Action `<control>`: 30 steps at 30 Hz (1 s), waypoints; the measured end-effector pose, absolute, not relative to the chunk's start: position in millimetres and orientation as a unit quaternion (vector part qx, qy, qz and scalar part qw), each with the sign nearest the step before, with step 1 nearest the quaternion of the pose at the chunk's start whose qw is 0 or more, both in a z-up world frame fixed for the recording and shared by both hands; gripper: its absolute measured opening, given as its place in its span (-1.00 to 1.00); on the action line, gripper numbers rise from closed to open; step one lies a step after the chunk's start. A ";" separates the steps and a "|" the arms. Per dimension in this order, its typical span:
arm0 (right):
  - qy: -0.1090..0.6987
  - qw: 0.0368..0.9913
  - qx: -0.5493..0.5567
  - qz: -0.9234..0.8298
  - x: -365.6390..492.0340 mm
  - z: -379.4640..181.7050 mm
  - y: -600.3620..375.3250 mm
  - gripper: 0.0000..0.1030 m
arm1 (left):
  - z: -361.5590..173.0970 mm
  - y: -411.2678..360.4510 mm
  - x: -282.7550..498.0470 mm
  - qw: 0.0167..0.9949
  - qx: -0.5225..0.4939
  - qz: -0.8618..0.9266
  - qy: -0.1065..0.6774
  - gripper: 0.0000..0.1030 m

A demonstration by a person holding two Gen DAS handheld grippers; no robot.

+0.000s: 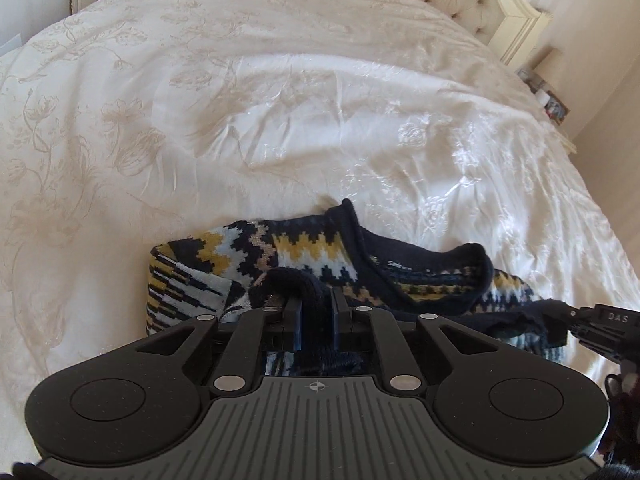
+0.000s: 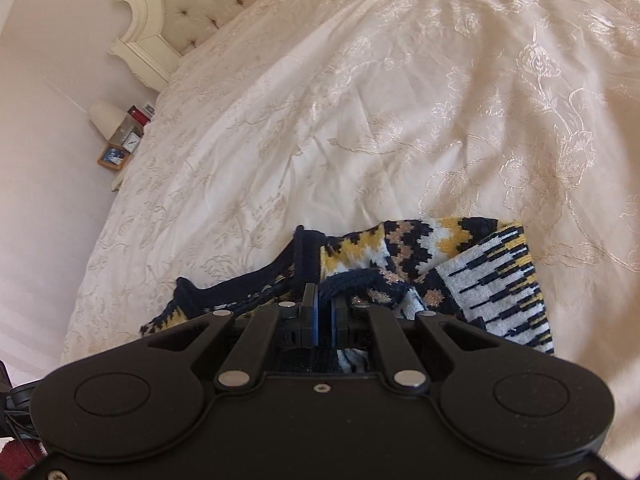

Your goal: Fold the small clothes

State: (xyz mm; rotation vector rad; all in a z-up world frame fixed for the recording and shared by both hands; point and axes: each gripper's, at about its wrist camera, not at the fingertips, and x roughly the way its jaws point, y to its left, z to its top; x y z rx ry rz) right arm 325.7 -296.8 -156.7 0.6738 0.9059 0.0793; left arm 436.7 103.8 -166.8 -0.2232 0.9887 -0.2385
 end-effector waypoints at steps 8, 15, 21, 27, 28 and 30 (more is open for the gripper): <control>0.455 0.840 0.297 0.012 353.3 -176.0 -292.9 -0.54 | -174.7 121.9 472.0 0.873 -0.098 -0.060 0.474 -0.15; 0.417 0.860 0.293 -0.003 353.3 -159.3 -300.3 0.29 | -155.2 130.1 479.0 0.888 -0.075 -0.032 0.453 -0.13; 0.411 0.880 0.239 0.028 342.1 -132.6 -285.8 0.30 | -136.5 114.0 460.3 0.894 -0.029 -0.051 0.444 -0.09; 0.449 0.877 0.135 0.102 327.6 -134.7 -225.5 0.36 | -162.5 72.9 425.0 0.868 0.029 -0.118 0.481 -0.09; 0.456 0.874 0.121 0.114 325.0 -138.4 -215.2 0.36 | -169.3 68.2 419.9 0.863 0.034 -0.123 0.489 -0.09; 0.473 0.867 0.090 0.132 322.0 -147.0 -198.5 0.36 | -183.5 64.6 409.8 0.852 0.042 -0.128 0.506 -0.09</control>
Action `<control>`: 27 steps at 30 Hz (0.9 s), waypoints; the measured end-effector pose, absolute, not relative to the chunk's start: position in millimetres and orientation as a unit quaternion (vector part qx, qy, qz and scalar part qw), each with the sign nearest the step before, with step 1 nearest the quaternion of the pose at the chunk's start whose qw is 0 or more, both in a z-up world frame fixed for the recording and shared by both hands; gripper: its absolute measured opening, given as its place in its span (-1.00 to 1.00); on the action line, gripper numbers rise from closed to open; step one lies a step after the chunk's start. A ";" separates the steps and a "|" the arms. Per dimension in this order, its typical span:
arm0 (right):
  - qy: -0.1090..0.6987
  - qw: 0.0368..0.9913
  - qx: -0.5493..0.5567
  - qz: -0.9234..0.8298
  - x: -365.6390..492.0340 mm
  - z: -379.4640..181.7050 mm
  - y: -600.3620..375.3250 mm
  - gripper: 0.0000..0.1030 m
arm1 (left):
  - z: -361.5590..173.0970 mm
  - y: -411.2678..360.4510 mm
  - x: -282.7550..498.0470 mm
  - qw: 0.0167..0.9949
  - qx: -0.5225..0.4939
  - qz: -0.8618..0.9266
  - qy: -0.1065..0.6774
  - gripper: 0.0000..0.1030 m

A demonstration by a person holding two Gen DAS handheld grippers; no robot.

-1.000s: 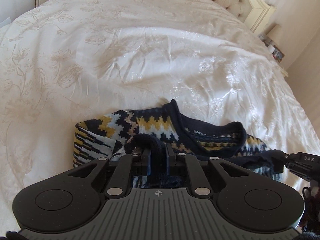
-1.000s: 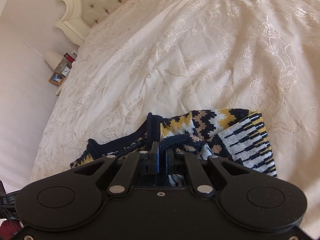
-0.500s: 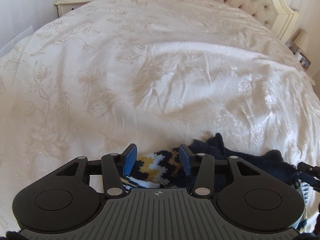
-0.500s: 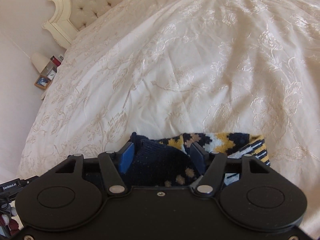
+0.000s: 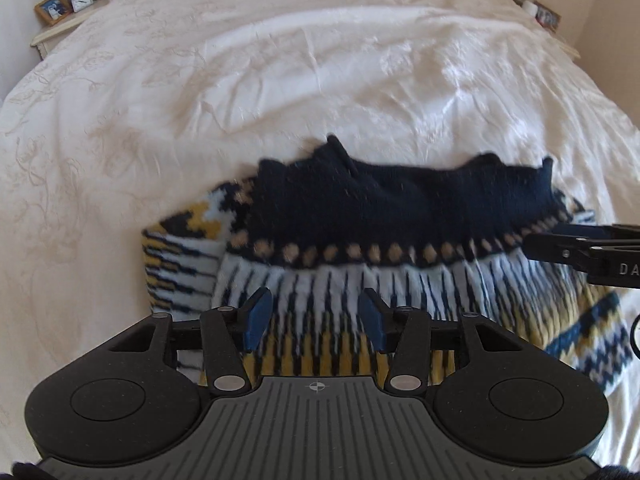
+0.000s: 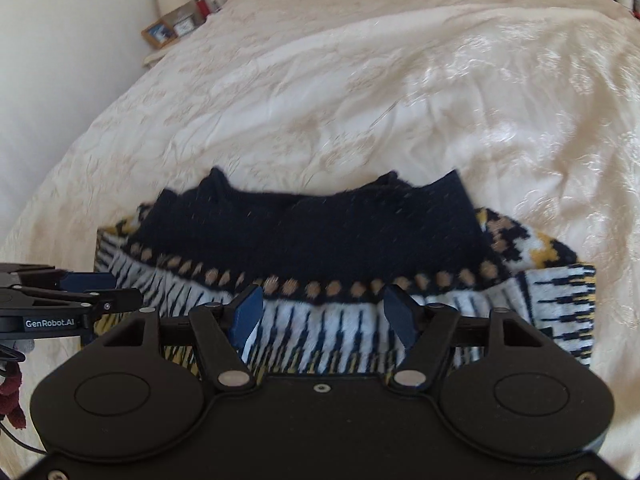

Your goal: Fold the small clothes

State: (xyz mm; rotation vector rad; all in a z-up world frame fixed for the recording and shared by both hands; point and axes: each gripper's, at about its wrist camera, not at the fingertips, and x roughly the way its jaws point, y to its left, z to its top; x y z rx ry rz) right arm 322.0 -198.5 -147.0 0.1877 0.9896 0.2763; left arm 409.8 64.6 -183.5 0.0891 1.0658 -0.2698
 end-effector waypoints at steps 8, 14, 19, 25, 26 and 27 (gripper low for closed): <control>0.513 0.854 -0.004 0.090 326.5 -182.8 -207.7 0.35 | -211.9 86.2 405.1 0.834 0.067 -0.125 0.533 -0.04; 0.517 0.852 0.000 0.081 331.8 -185.7 -212.4 0.40 | -215.1 75.6 412.5 0.823 0.086 -0.125 0.547 -0.01; 0.509 0.858 0.001 0.076 327.0 -168.4 -205.3 0.49 | -215.9 74.3 419.0 0.817 0.090 -0.117 0.557 0.02; 0.486 0.868 -0.004 0.101 298.7 -146.9 -184.1 0.62 | -216.2 67.5 415.8 0.819 0.098 -0.107 0.555 0.03; 0.487 0.867 -0.008 0.105 293.7 -146.5 -180.6 0.63 | -216.3 66.7 415.8 0.819 0.100 -0.105 0.555 0.03; 0.490 0.865 -0.013 0.108 289.0 -147.6 -177.4 0.63 | -216.4 67.3 415.1 0.819 0.102 -0.104 0.555 0.03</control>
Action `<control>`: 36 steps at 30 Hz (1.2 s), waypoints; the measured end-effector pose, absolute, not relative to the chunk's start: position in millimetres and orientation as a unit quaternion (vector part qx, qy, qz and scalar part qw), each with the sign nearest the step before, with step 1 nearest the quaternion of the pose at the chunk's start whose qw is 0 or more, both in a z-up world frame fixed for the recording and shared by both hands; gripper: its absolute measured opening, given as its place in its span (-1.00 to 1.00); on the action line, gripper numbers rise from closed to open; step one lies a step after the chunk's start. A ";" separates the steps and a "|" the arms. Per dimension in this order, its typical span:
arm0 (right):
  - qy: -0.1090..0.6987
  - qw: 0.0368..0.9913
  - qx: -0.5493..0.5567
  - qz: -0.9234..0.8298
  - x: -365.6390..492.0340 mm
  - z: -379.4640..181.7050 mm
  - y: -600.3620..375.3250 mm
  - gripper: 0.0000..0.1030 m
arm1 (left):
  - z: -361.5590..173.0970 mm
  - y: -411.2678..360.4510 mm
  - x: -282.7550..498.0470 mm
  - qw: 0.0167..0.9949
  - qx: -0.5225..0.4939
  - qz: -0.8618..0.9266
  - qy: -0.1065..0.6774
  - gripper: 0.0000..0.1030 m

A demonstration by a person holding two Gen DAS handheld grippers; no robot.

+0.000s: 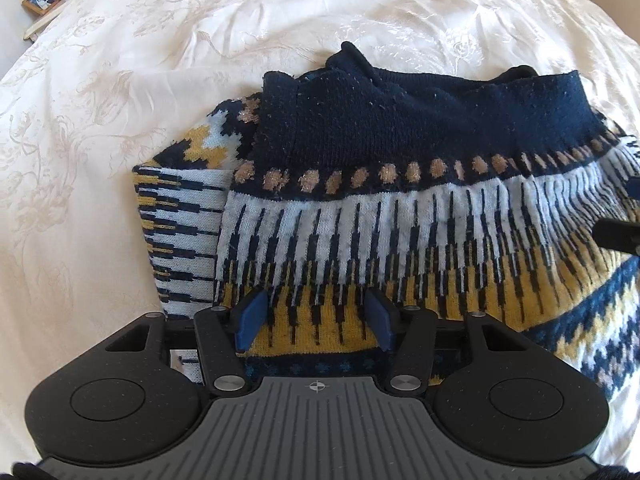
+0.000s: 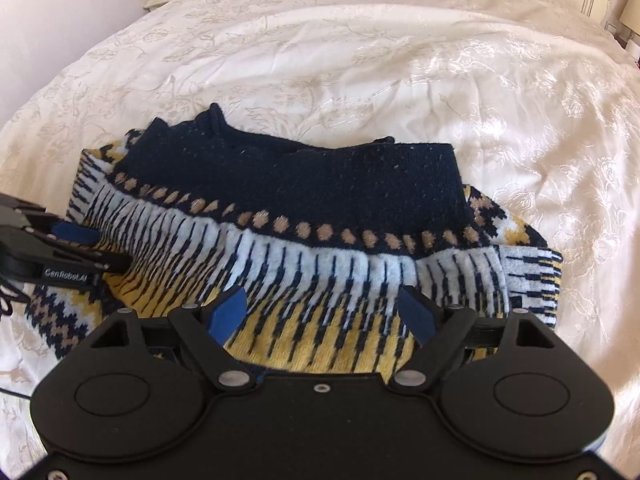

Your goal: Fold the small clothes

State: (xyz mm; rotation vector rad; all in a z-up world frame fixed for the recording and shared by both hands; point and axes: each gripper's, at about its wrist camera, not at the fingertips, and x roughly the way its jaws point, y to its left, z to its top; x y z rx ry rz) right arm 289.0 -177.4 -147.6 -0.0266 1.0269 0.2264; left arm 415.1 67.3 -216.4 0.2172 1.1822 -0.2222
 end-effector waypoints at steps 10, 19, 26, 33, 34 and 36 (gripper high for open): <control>0.544 0.837 -0.032 0.048 262.3 -176.3 -200.3 0.68 | -216.3 65.6 417.3 0.818 0.104 -0.102 0.557 0.04; 0.531 0.845 0.043 0.040 265.3 -161.5 -219.5 0.71 | -218.4 64.4 418.4 0.818 0.104 -0.100 0.556 0.05; 0.499 0.854 0.146 0.008 255.3 -144.0 -279.7 0.82 | -219.6 63.6 418.3 0.820 0.105 -0.093 0.555 0.06; 0.508 0.842 0.179 0.017 261.3 -159.2 -331.1 0.83 | -219.6 60.1 418.7 0.819 0.107 -0.080 0.558 0.06; 0.510 0.839 0.185 0.023 262.9 -164.3 -335.1 0.83 | -220.0 59.6 419.1 0.818 0.108 -0.077 0.559 0.06; 0.518 0.829 0.209 0.041 265.3 -173.2 -346.5 0.83 | -219.9 57.6 419.3 0.818 0.109 -0.069 0.561 0.06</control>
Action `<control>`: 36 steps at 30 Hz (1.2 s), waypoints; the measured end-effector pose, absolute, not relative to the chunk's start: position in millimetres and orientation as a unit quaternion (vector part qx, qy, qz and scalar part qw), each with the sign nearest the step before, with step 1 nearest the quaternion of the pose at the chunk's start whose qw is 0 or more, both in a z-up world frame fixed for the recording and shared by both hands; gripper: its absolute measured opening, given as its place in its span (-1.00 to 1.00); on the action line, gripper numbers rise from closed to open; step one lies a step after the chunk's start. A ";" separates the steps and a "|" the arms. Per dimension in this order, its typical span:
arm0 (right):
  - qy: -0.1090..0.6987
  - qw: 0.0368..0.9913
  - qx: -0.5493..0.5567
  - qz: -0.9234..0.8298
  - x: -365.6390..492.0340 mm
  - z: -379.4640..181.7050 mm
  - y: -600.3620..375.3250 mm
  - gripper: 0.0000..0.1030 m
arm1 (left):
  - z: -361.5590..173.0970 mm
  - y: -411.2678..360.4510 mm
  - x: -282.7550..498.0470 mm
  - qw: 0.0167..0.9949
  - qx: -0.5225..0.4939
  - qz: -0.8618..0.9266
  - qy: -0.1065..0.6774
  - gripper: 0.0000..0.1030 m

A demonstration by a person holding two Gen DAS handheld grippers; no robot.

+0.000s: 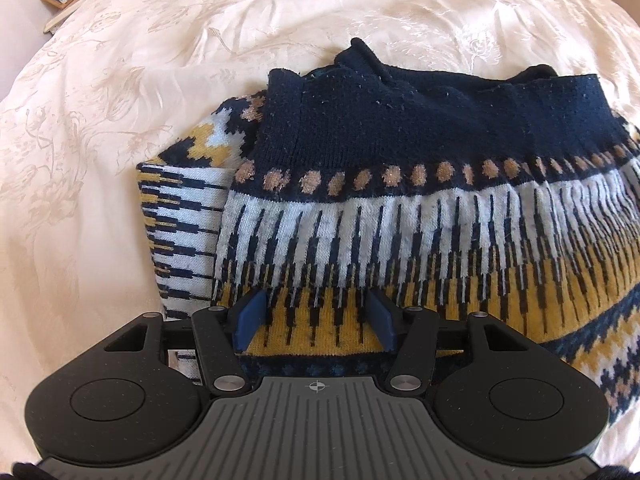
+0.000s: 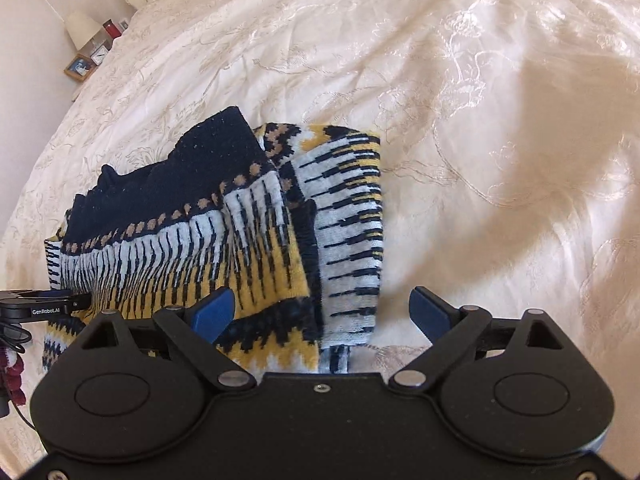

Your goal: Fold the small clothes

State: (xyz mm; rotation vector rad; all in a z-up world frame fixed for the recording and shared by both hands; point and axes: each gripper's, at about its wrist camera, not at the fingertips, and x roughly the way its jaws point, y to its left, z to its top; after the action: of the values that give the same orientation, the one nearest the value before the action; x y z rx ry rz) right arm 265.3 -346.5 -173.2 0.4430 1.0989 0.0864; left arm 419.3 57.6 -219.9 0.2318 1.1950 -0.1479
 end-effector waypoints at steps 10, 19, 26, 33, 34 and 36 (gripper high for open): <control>0.521 0.770 0.334 0.158 287.2 -207.0 -361.2 1.00 | -200.6 65.1 421.6 0.823 0.043 -0.041 0.565 0.04; 0.512 0.754 0.359 0.200 295.0 -218.2 -368.2 1.00 | -178.8 -10.3 428.0 0.837 0.045 -0.082 0.539 0.05; 0.503 0.752 0.365 0.221 292.5 -221.4 -374.9 1.00 | -221.5 -44.7 459.2 0.820 0.068 -0.044 0.567 0.17; 0.489 0.759 0.369 0.222 282.5 -223.0 -380.6 1.00 | -228.8 -39.4 467.3 0.820 0.054 -0.036 0.568 0.29; 0.490 0.759 0.366 0.222 282.9 -222.6 -378.5 1.00 | -227.7 -37.4 467.7 0.820 0.050 -0.038 0.569 0.28; 0.495 0.758 0.362 0.222 284.7 -220.8 -376.6 1.00 | -219.3 -32.8 463.2 0.822 0.035 -0.038 0.567 0.26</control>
State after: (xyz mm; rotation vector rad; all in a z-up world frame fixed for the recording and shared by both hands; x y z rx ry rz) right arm 284.7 -376.6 -220.8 0.7893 1.0782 0.4840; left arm 463.2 -32.8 -219.3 0.0737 1.2065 -0.0810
